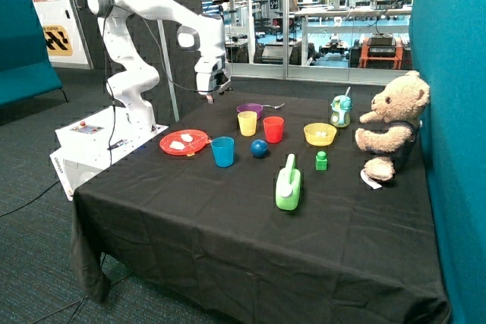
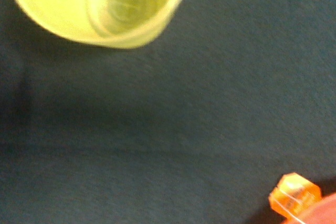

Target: Prepare two cups of tea

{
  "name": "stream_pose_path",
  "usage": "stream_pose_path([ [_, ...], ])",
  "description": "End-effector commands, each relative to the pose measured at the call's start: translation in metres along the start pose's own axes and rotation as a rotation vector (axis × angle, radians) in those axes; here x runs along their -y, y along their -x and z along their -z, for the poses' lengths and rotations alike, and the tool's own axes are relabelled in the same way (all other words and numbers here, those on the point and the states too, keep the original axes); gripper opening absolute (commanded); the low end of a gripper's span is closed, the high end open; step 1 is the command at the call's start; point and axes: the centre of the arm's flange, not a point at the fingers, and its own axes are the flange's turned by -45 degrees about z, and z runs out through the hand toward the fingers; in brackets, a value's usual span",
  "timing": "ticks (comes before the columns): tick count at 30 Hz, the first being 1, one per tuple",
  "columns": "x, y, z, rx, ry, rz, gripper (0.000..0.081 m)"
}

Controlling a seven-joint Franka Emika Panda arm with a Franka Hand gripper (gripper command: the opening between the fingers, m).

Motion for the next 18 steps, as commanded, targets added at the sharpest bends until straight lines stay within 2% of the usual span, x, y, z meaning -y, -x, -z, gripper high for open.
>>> stream_pose_path([
  [1,-0.035,0.023,-0.013,-0.0063,0.0041,-0.079,0.0059],
  [2,-0.041,0.026,-0.015,-0.0064,0.0040,-0.122,0.0080],
  [7,-0.054,0.035,-0.025,-0.0064,0.0039,-0.145,0.0124],
  [8,-0.057,0.037,-0.028,-0.0065,0.0038,-0.174,0.0138],
  [14,-0.061,0.045,-0.039,-0.0064,0.0039,-0.149,0.0195],
  [18,-0.062,0.053,-0.045,-0.0064,0.0039,-0.141,0.0262],
])
